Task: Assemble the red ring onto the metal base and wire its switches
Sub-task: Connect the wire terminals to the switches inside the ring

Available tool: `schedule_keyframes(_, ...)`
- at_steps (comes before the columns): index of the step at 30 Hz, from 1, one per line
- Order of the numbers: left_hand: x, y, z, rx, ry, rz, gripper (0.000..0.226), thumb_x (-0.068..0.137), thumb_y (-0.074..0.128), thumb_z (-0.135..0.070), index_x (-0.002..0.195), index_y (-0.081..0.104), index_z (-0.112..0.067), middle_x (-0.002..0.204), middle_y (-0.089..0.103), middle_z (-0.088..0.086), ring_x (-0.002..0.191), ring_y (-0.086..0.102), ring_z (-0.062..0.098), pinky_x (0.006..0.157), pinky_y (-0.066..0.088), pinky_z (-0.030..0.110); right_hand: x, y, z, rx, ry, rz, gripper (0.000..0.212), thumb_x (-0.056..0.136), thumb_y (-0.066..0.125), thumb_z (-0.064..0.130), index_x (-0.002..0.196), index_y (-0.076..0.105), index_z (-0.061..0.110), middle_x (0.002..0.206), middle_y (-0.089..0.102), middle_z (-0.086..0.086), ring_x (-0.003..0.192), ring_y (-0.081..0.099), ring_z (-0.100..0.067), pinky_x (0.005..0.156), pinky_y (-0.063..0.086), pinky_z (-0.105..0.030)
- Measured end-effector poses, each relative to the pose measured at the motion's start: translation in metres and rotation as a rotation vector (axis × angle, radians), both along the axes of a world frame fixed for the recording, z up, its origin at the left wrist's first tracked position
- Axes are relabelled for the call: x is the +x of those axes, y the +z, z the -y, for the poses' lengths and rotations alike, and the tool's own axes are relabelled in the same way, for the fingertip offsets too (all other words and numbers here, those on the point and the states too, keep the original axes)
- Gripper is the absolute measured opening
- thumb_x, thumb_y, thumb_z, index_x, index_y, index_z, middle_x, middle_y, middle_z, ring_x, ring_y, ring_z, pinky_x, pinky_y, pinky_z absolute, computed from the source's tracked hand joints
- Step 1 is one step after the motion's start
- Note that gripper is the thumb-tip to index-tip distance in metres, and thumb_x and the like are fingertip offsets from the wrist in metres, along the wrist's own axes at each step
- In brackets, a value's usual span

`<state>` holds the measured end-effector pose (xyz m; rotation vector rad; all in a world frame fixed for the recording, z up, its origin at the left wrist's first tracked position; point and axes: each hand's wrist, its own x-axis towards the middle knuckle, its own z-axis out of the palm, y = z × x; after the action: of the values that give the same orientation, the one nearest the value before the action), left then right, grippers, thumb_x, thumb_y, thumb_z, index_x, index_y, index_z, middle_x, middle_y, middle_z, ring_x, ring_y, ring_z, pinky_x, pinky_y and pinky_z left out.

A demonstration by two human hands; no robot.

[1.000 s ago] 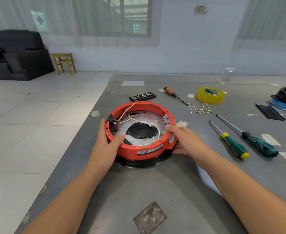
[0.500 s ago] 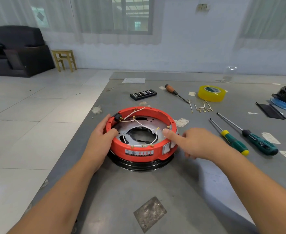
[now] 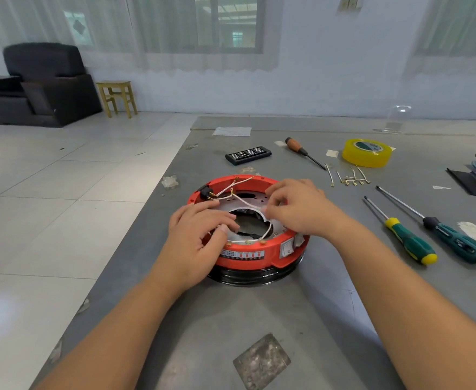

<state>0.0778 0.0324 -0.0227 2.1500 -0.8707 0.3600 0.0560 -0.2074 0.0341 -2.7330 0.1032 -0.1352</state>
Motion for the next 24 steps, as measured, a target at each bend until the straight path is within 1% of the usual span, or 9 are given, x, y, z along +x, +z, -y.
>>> schedule_keyframes(2,0.002,0.0,-0.003,0.011,-0.001,-0.003,0.038,0.099,0.04,-0.035,0.104,0.078,-0.035,0.119,0.068,-0.028,0.138,0.042,-0.007,0.122,0.017,0.031,0.004,0.005,0.003,0.157,-0.027,0.072,0.028,0.093,0.065,0.044,0.07,0.07,0.029,0.117,0.068,0.012,0.122,0.054,-0.025,0.104,0.044,-0.046)
schedule_keyframes(4,0.003,0.0,-0.003,0.026,-0.006,0.004,0.04,0.099,0.038,-0.038,0.105,0.077,-0.037,0.119,0.068,-0.029,0.137,0.043,-0.007,0.121,0.016,0.027,0.007,0.008,0.005,0.298,-0.052,0.099,0.028,0.096,0.063,0.041,0.072,0.07,0.029,0.094,0.073,0.009,0.092,0.065,-0.017,0.08,0.054,-0.036)
schedule_keyframes(7,0.002,0.001,-0.003,0.027,-0.018,0.02,0.045,0.098,0.033,-0.044,0.108,0.077,-0.036,0.121,0.067,-0.03,0.136,0.044,-0.007,0.12,0.016,0.025,0.015,0.006,0.005,0.383,-0.101,0.108,0.03,0.099,0.06,0.041,0.079,0.072,0.022,0.07,0.066,0.005,0.063,0.058,-0.011,0.058,0.043,-0.027)
schedule_keyframes(11,0.001,0.001,-0.003,0.035,-0.022,0.014,0.048,0.096,0.033,-0.039,0.122,0.073,-0.034,0.131,0.062,-0.029,0.137,0.039,-0.011,0.122,0.015,0.025,0.031,-0.003,0.012,0.512,-0.13,0.114,0.034,0.1,0.06,0.038,0.084,0.075,0.014,0.09,0.072,-0.002,0.082,0.063,-0.02,0.069,0.044,-0.03)
schedule_keyframes(14,0.003,0.001,-0.002,-0.015,-0.055,-0.023,0.047,0.093,0.043,-0.02,0.132,0.065,-0.036,0.142,0.055,-0.025,0.143,0.034,-0.01,0.125,0.015,0.025,0.04,-0.01,0.019,0.573,-0.118,0.114,0.029,0.1,0.062,0.034,0.083,0.078,0.017,0.127,0.064,0.003,0.115,0.059,-0.016,0.089,0.043,-0.029)
schedule_keyframes(17,0.005,0.001,-0.001,-0.068,-0.081,-0.086,0.054,0.088,0.044,-0.014,0.134,0.059,-0.039,0.154,0.048,-0.02,0.154,0.021,-0.003,0.128,0.008,0.023,0.043,-0.014,0.027,0.694,-0.105,0.068,0.026,0.098,0.066,0.035,0.083,0.078,0.019,0.14,0.059,0.007,0.125,0.057,-0.014,0.108,0.042,-0.034)
schedule_keyframes(19,0.008,0.0,-0.002,-0.095,-0.068,-0.104,0.055,0.087,0.046,-0.014,0.135,0.058,-0.039,0.159,0.042,-0.018,0.158,0.012,-0.001,0.125,0.008,0.02,0.043,-0.016,0.029,0.753,-0.099,0.054,0.026,0.097,0.067,0.035,0.081,0.078,0.019,0.133,0.066,0.005,0.115,0.064,-0.015,0.105,0.049,-0.038)
schedule_keyframes(21,0.013,-0.002,-0.004,-0.118,-0.038,-0.102,0.059,0.084,0.045,-0.017,0.136,0.056,-0.041,0.163,0.036,-0.02,0.159,0.005,0.001,0.121,0.007,0.016,0.042,-0.018,0.025,0.719,-0.11,0.073,0.028,0.097,0.067,0.035,0.076,0.077,0.019,0.12,0.073,0.002,0.094,0.068,-0.015,0.087,0.054,-0.035)
schedule_keyframes(24,0.021,-0.006,-0.008,-0.178,0.046,-0.131,0.063,0.078,0.044,-0.023,0.135,0.053,-0.049,0.165,0.03,-0.018,0.159,0.005,0.004,0.122,0.009,0.023,0.039,-0.022,0.019,0.658,-0.17,0.133,0.03,0.095,0.068,0.034,0.071,0.076,0.017,0.108,0.075,-0.007,0.084,0.064,-0.019,0.072,0.048,-0.032)
